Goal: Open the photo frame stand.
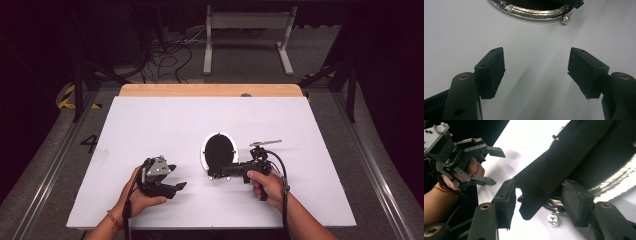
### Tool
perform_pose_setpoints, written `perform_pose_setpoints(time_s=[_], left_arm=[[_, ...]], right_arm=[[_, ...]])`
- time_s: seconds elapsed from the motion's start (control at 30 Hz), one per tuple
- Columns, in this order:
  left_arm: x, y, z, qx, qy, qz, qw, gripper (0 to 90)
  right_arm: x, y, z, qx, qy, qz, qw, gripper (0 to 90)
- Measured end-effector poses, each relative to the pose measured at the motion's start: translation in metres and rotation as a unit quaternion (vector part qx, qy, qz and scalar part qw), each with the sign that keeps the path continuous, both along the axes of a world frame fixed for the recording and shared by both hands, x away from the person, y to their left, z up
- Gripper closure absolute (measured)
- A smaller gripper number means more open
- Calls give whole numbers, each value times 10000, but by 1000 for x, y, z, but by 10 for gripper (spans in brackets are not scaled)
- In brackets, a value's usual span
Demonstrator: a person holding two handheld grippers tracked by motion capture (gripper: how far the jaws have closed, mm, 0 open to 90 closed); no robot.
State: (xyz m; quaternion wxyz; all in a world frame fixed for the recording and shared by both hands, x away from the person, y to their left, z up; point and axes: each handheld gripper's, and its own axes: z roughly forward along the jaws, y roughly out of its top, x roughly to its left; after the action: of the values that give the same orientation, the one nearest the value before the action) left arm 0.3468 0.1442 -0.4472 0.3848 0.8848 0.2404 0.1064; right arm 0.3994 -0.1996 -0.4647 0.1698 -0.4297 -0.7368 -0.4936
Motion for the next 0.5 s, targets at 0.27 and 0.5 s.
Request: perform_pose_setpoints(time_s=[0.27,0.5], left_arm=[[13,-15,-9,179,70,-21,9998,311],[21,-16,-11,257,75,23,9996,308]], right_arm=[[7,6,-3,171,220,35,9996,503],[13,10,-6,304,366,83,9988,528]])
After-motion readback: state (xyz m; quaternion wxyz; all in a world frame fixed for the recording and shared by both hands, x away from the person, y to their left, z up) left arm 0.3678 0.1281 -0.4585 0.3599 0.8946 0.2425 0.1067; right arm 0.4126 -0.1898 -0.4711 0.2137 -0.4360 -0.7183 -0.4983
